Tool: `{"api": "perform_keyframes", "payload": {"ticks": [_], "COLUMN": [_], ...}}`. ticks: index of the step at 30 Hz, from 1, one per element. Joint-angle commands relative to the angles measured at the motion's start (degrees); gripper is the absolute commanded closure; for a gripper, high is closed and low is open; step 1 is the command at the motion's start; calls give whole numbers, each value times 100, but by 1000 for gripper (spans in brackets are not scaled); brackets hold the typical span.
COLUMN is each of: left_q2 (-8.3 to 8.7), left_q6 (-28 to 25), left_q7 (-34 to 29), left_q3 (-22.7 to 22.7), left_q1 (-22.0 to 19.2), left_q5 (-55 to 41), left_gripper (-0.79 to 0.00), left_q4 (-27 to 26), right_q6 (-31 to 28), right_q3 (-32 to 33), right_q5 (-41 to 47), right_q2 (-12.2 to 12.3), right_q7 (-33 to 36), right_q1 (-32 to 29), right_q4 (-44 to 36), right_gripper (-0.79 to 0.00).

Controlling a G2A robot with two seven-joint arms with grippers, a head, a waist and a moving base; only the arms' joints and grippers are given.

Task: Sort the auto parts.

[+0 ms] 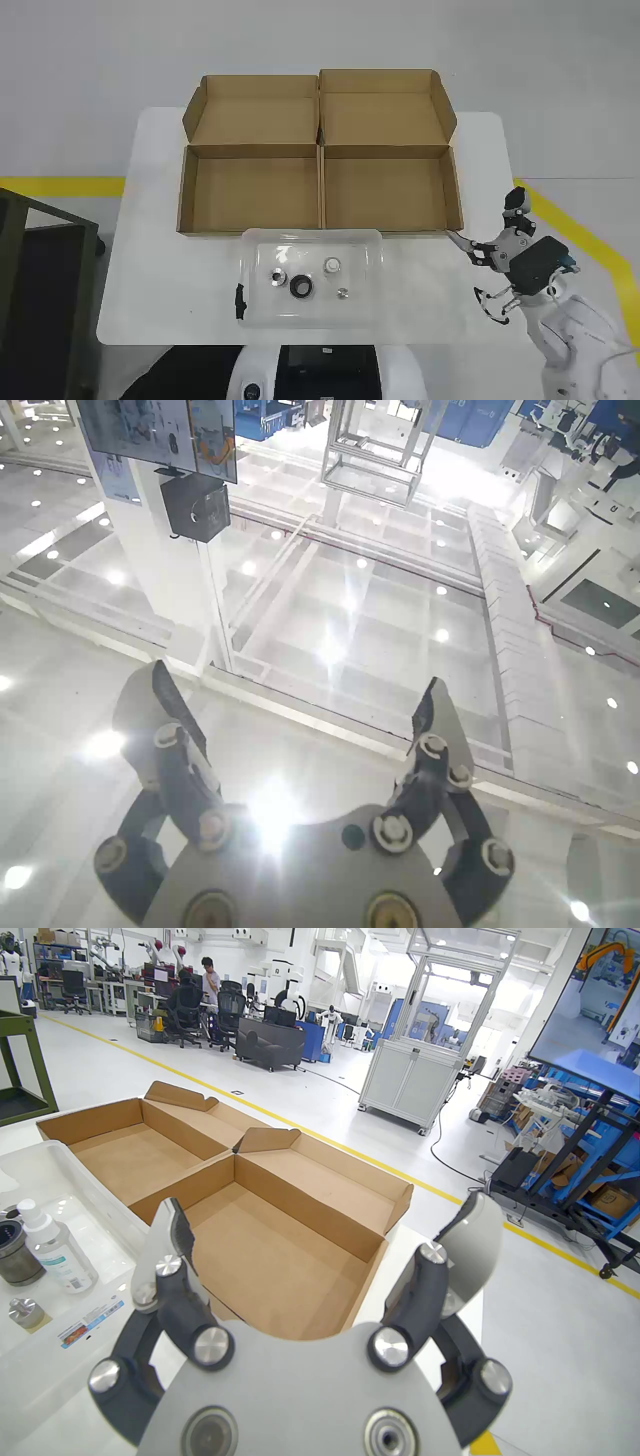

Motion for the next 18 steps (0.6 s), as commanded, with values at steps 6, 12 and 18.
{"api": "perform_keyframes", "payload": {"ticks": [6,12,18], "left_q2": [0,0,0], "left_q6": [0,0,0], "left_q7": [0,0,0], "left_q3": [0,0,0], "left_q1": [0,0,0], "left_q5": [0,0,0], "left_gripper": [-785,-784,-785], "left_q4": [0,0,0], "right_q6": [0,0,-74], "right_q3": [0,0,-119], "right_q5": [0,0,10], "right_q2": [0,0,9], "right_q7": [0,0,146], "right_q1": [0,0,12], "right_q4": [0,0,-33], "right_gripper": [-785,-785,-785]}}
